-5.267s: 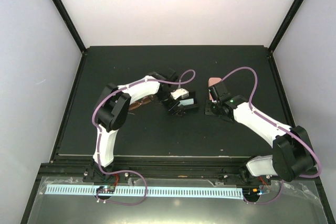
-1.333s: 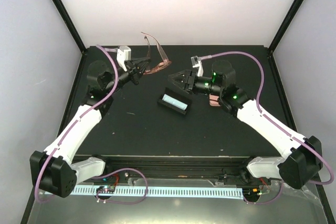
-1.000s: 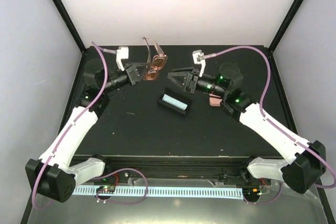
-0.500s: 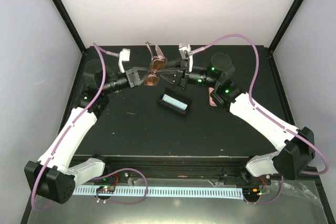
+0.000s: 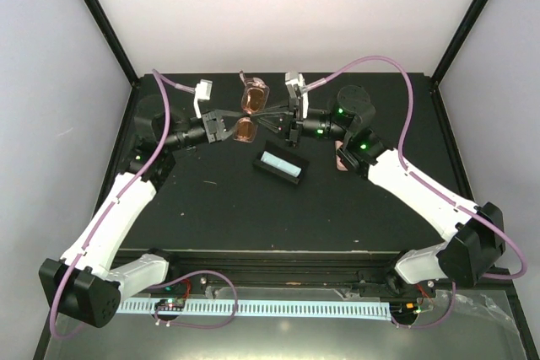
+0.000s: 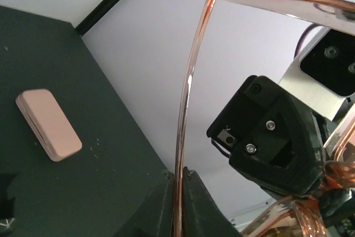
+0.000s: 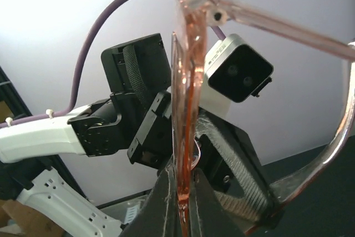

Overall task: Organize the sunglasses
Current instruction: Pick up the sunglasses from the center of the board, then fold the sunglasses, then adjust the sunglasses case at the center of the board, then place the sunglasses in the sunglasses case.

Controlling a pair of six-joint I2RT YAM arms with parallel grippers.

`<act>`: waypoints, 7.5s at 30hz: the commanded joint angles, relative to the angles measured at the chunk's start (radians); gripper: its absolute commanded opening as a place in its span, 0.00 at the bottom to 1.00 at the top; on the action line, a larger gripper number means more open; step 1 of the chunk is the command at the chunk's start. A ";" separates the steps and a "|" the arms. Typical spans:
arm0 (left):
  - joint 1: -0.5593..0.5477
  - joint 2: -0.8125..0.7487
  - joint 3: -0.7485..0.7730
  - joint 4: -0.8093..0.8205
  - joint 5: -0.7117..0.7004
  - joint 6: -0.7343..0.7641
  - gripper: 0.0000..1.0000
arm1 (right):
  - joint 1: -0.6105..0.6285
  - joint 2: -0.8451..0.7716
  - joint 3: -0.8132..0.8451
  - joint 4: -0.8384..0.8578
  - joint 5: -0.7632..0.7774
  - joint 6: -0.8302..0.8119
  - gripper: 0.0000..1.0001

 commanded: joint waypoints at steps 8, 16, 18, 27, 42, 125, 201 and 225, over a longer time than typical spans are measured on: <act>0.038 -0.072 0.040 0.009 -0.044 0.053 0.49 | 0.003 -0.072 -0.008 0.015 -0.002 -0.058 0.01; 0.069 -0.071 0.008 -0.085 -0.136 0.087 0.49 | 0.003 -0.081 -0.014 0.053 -0.025 -0.063 0.01; 0.066 -0.032 0.019 -0.072 -0.059 0.082 0.48 | 0.003 -0.070 -0.004 0.057 -0.043 -0.054 0.01; -0.004 0.022 0.103 0.094 0.218 0.096 0.51 | 0.002 -0.011 0.022 0.034 -0.059 -0.030 0.01; 0.032 -0.110 0.164 -0.137 -0.260 0.371 0.54 | 0.003 -0.069 -0.006 -0.040 -0.111 -0.075 0.01; -0.148 0.891 0.107 -0.181 -0.437 0.304 0.19 | -0.123 0.627 0.506 -1.244 0.431 -0.217 0.01; -0.164 0.779 0.000 -0.171 -0.422 0.262 0.22 | -0.091 0.627 0.222 -0.923 0.431 0.170 0.01; -0.165 0.759 -0.002 -0.174 -0.419 0.261 0.22 | -0.073 0.543 0.190 -0.957 0.566 0.080 0.12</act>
